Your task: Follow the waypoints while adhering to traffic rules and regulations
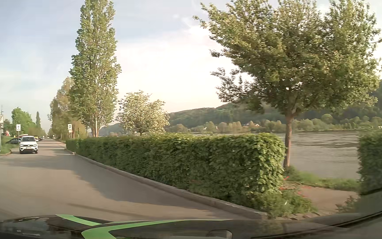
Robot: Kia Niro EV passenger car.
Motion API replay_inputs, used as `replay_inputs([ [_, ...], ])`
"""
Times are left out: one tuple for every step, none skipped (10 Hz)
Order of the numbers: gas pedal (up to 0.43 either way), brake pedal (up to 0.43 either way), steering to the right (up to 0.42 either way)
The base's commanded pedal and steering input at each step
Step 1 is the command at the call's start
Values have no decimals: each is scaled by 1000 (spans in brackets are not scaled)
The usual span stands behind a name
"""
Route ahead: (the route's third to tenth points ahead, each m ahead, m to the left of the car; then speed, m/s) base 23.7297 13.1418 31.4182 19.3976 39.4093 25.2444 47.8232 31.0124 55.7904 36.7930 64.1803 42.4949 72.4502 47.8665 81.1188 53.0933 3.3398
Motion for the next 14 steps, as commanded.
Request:
replay_inputs([
  [157, 0, -550],
  [157, 0, -525],
  [157, 0, -489],
  [157, 0, -446],
  [157, 0, -404],
  [157, 0, -366],
  [157, 0, -330],
  [157, 0, -302],
  [157, 0, -272],
  [157, 0, -243],
  [157, 0, -227],
  [157, 0, -206],
  [157, 0, -189],
  [157, 0, -176],
])
